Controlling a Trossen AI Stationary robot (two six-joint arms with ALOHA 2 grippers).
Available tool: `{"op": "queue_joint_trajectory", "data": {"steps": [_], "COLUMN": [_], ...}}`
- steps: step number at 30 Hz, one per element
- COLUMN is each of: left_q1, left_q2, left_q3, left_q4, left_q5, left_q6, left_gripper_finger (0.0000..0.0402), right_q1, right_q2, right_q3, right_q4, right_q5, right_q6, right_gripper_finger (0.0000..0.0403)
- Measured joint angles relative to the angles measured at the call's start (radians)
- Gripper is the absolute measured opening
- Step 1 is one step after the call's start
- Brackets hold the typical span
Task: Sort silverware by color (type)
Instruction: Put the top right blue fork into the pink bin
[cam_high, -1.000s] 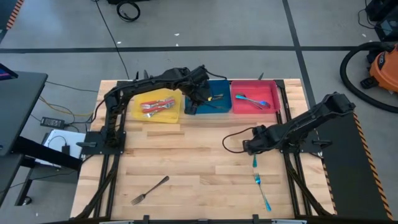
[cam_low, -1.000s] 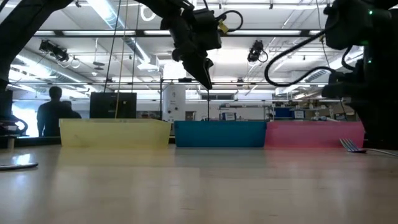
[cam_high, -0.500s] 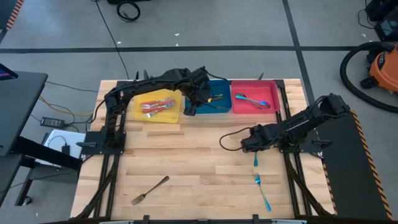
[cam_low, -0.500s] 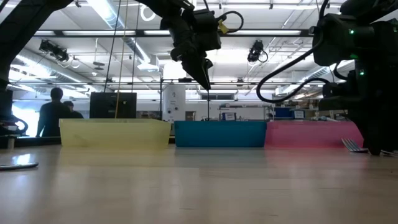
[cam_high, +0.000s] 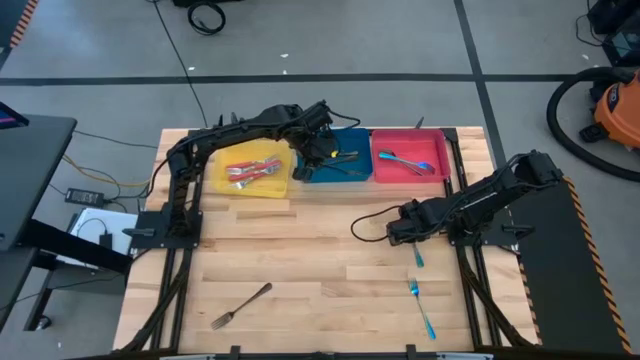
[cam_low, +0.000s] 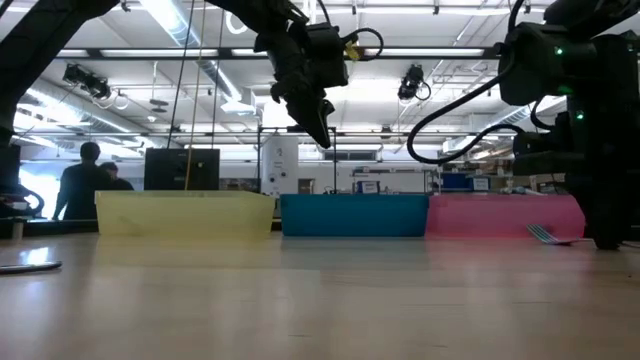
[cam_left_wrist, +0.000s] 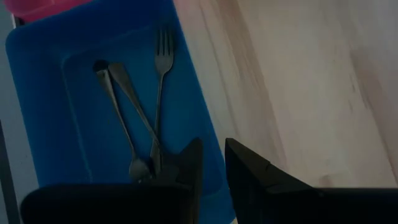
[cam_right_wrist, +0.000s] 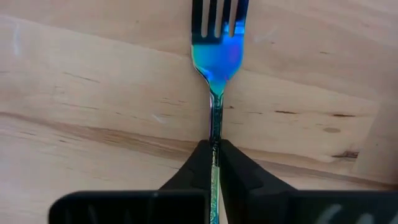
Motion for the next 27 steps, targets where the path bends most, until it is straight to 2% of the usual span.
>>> {"op": "queue_joint_trajectory", "data": {"steps": [7, 10, 14, 20, 24, 27], "left_q1": [0.04, 0.068, 0.097, 0.128, 0.128, 0.126], "left_q2": [0.0, 0.0, 0.0, 0.0, 0.0, 0.0], "left_q3": [0.0, 0.0, 0.0, 0.0, 0.0, 0.0], "left_q4": [-0.062, -0.094, -0.151, -0.266, -0.265, -0.265], "left_q5": [-0.027, -0.043, -0.044, -0.044, -0.044, -0.043], "left_q6": [0.032, 0.034, 0.033, 0.014, -0.009, -0.025], "left_gripper_finger": [0.0068, 0.0068, 0.0068, 0.0064, 0.0058, 0.0055], "right_q1": [-0.016, -0.05, -0.126, -0.326, -0.504, -0.642], "right_q2": [-0.074, -0.115, -0.173, -0.234, -0.238, -0.234], "right_q3": [0.053, 0.089, 0.167, 0.274, 0.329, 0.35], "right_q4": [-0.077, -0.206, -0.366, -0.504, -0.468, -0.367], "right_q5": [0.041, 0.074, 0.195, 0.437, 0.516, 0.524], "right_q6": [-0.077, -0.108, -0.179, -0.389, -0.641, -0.863], "right_gripper_finger": [0.0014, 0.0014, 0.0014, 0.0014, 0.0014, 0.0014]}}
